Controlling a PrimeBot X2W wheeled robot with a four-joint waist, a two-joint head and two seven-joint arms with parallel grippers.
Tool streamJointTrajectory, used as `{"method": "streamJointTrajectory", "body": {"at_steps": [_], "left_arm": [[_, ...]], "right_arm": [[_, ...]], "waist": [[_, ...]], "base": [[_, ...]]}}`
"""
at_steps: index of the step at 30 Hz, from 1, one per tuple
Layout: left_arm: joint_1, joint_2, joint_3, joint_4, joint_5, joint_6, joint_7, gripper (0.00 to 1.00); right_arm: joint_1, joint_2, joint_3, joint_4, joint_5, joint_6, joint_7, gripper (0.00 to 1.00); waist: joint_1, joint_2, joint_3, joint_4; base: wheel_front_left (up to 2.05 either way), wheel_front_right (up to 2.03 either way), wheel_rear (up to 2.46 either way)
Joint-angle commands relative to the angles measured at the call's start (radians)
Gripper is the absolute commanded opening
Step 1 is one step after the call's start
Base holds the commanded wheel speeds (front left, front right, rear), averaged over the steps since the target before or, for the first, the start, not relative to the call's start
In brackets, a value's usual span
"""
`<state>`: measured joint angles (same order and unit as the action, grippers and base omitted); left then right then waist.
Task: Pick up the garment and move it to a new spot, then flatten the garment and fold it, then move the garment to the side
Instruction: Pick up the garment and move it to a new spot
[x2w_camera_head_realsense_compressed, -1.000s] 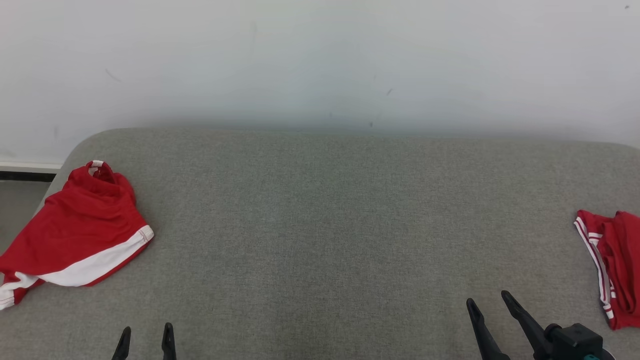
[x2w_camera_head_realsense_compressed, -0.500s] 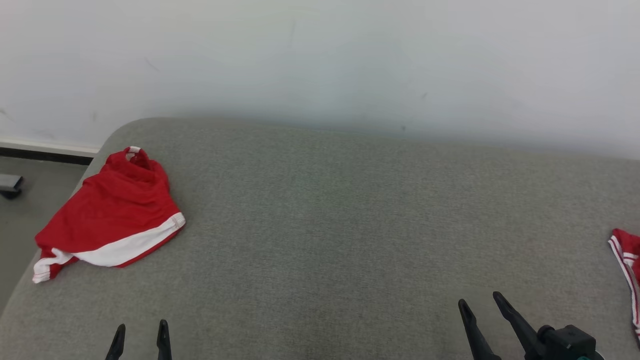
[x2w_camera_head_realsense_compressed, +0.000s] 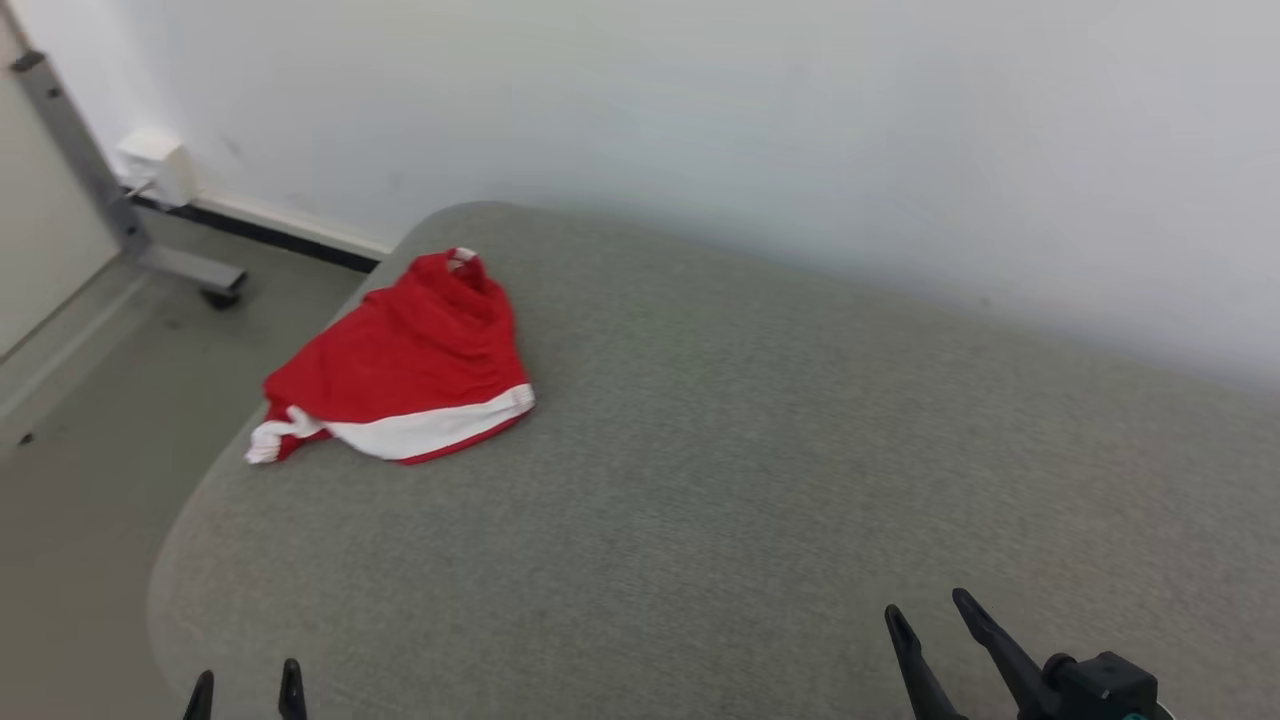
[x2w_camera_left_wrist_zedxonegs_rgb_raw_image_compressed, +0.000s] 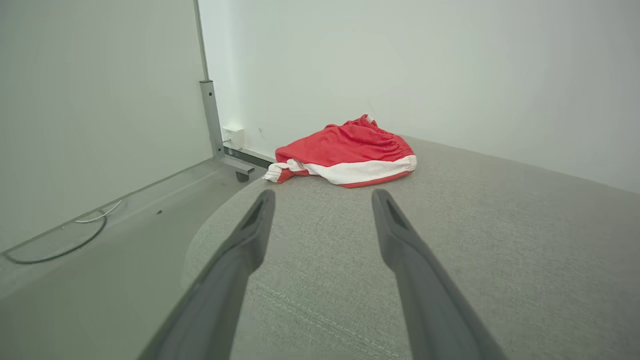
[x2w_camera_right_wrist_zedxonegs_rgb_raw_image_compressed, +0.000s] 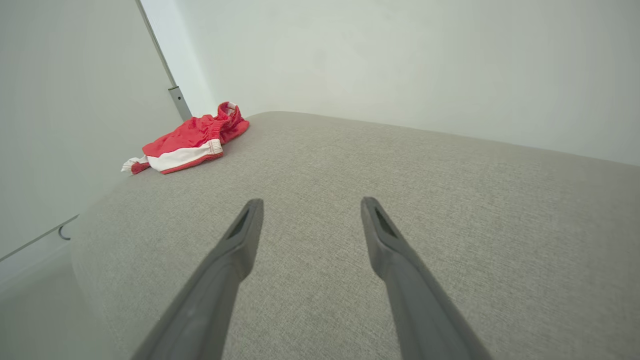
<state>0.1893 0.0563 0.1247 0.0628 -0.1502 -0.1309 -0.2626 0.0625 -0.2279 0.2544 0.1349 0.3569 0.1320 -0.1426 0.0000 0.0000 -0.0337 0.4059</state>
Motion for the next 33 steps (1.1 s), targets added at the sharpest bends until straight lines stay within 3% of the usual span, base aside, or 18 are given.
{"method": "streamJointTrajectory", "body": {"at_steps": [1, 9, 22, 33], "left_arm": [[0.02, 0.002, 0.005, -0.002, 0.005, 0.001, -0.003, 1.0], [0.041, -0.007, 0.073, -0.046, -0.026, 0.009, -0.003, 1.0], [0.073, -0.006, 0.052, -0.083, -0.088, 0.07, -0.003, 1.0], [-0.055, -0.006, 0.029, 0.021, -0.131, 0.024, -0.003, 1.0]], "right_arm": [[-0.003, 0.003, 0.003, 0.0, 0.003, -0.003, -0.005, 1.0], [-0.085, -0.025, 0.068, 0.006, 0.018, -0.003, 0.021, 1.0], [-0.159, -0.059, 0.125, 0.043, 0.051, -0.003, 0.017, 1.0], [-0.125, -0.048, 0.095, 0.042, 0.042, -0.003, 0.0, 1.0]], "waist": [[0.0, 0.0, -0.005, 0.092], [0.0, 0.0, 0.05, 0.123], [0.0, 0.0, 0.085, 0.135], [0.0, 0.0, 0.091, 0.123]], "base": [[0.0, 0.0, 0.0], [0.0, 0.0, 0.0], [0.0, 0.0, 0.0], [0.0, 0.0, 0.0]]}}
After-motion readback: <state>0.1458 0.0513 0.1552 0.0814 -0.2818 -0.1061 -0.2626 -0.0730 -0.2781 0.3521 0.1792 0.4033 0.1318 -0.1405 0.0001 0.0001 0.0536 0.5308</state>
